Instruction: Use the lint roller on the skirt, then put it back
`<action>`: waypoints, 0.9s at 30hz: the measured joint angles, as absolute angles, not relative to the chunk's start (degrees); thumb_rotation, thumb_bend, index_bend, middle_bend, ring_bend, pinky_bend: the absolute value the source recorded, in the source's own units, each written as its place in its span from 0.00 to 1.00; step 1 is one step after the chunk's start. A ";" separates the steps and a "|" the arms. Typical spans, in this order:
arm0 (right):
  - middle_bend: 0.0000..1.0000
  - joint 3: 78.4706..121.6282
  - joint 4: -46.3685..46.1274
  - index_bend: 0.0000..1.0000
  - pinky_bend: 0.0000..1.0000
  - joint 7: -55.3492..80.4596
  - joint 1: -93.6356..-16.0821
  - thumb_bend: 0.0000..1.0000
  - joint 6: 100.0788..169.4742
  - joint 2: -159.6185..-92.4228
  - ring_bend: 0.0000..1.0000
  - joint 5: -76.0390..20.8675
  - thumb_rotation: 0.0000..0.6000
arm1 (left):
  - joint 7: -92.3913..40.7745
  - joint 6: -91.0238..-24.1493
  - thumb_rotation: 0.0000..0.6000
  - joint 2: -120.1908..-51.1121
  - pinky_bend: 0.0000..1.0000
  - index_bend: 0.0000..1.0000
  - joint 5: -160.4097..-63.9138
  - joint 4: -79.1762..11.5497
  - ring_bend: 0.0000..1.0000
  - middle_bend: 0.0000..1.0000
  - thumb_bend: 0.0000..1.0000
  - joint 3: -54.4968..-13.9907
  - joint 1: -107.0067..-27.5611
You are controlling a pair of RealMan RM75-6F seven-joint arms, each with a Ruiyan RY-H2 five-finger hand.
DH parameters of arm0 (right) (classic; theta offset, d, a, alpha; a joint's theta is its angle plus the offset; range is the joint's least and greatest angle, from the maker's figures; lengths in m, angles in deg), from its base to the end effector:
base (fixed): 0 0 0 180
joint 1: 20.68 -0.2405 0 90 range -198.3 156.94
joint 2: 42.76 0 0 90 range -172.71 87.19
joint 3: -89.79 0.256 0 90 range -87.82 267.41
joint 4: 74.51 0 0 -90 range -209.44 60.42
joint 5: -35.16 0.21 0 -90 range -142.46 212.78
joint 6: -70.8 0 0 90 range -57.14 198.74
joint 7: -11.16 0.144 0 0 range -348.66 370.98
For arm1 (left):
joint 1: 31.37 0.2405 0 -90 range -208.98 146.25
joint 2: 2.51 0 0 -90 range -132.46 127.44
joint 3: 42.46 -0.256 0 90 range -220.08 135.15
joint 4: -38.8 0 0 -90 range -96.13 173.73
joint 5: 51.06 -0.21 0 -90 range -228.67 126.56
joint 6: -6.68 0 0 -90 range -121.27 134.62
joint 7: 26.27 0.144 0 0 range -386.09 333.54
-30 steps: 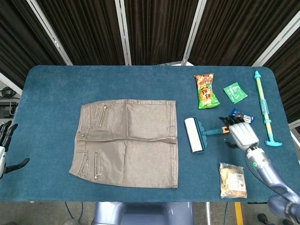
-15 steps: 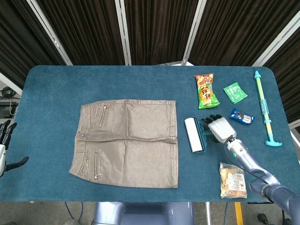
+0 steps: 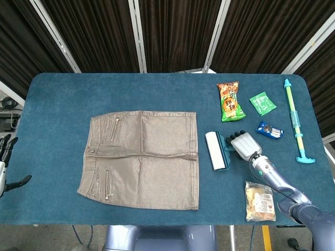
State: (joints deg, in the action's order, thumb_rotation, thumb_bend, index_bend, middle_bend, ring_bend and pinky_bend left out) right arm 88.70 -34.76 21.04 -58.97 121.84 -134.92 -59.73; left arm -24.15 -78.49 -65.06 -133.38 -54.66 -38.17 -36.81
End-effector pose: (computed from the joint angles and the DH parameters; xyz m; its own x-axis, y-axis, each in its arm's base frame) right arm -0.3045 -0.3777 0.0209 0.7841 -0.1999 0.5875 -0.6040 -0.4633 0.6485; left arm -0.3133 0.1890 0.1734 0.4292 -0.0272 0.9028 0.9028 0.0430 -0.4279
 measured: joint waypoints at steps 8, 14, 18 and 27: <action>0.57 87.56 -37.33 0.52 0.48 22.63 -58.53 0.73 124.91 -135.58 0.47 -60.39 1.00 | -24.45 -78.25 1.00 -64.83 0.00 0.00 -133.35 -55.00 0.00 0.00 0.00 -38.21 -36.83; 0.57 87.70 -36.25 0.52 0.49 24.29 -58.47 0.79 130.58 -133.71 0.47 -61.08 1.00 | -25.37 -77.90 1.00 -64.35 0.00 0.00 -133.34 -55.40 0.00 0.00 0.00 -38.20 -36.91; 0.57 88.24 -32.77 0.52 0.49 24.58 -59.00 0.86 132.22 -131.28 0.47 -61.33 1.00 | -25.84 -77.74 1.00 -64.11 0.00 0.00 -133.44 -55.57 0.00 0.00 0.00 -38.22 -36.97; 0.58 90.79 -18.14 0.52 0.50 18.65 -63.26 0.93 132.39 -124.56 0.49 -61.83 1.00 | -27.18 -77.08 1.00 -63.40 0.00 0.00 -133.50 -55.77 0.00 0.00 0.00 -38.21 -37.22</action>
